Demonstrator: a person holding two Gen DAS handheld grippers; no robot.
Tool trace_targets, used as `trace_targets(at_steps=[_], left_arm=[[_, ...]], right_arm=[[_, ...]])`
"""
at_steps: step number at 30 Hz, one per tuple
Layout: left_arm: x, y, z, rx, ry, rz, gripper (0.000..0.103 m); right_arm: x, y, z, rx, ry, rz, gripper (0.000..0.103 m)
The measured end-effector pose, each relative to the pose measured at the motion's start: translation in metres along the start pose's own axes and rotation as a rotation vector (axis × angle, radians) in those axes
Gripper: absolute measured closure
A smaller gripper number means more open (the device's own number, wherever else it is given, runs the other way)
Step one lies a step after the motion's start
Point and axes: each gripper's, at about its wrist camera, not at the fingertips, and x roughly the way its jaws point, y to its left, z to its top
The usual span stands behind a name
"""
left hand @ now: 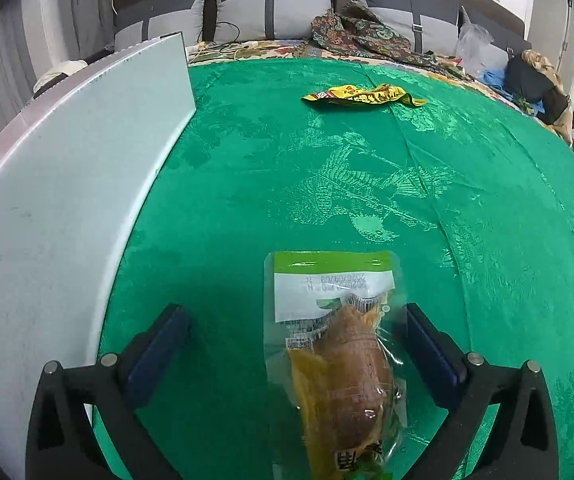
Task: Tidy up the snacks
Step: 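Grasp the yellow cartoon-printed bag with the right tool while the left holds the green pack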
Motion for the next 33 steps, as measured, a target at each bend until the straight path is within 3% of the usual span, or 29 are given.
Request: trace_targets(at_steps=[12, 15, 18, 22, 27, 29, 32, 33], left_arm=[[-0.001, 0.001, 0.000, 0.000, 0.000, -0.001, 0.000], [-0.001, 0.001, -0.001, 0.000, 0.000, 0.000, 0.000], [-0.001, 0.001, -0.001, 0.000, 0.000, -0.001, 0.000], [-0.001, 0.001, -0.001, 0.000, 0.000, -0.001, 0.000], [-0.001, 0.001, -0.001, 0.000, 0.000, -0.001, 0.000], [-0.001, 0.001, -0.001, 0.000, 0.000, -0.001, 0.000], [-0.001, 0.000, 0.000, 0.000, 0.000, -0.001, 0.000], [-0.001, 0.000, 0.000, 0.000, 0.000, -0.001, 0.000]], right_arm=[[0.002, -0.001, 0.000, 0.006, 0.005, -0.003, 0.011], [0.006, 0.000, 0.010, -0.001, 0.045, 0.009, 0.011], [0.025, 0.015, 0.048, -0.002, 0.082, 0.085, 0.011], [0.065, 0.064, 0.136, 0.002, 0.084, 0.242, 0.012], [0.151, 0.140, 0.248, 0.160, 0.231, 0.452, 0.013], [0.188, 0.165, 0.277, 0.252, 0.292, 0.455, 0.013], [0.222, 0.191, 0.304, 0.361, 0.307, 0.385, 0.012], [0.227, 0.201, 0.310, 0.343, 0.293, 0.347, 0.010]])
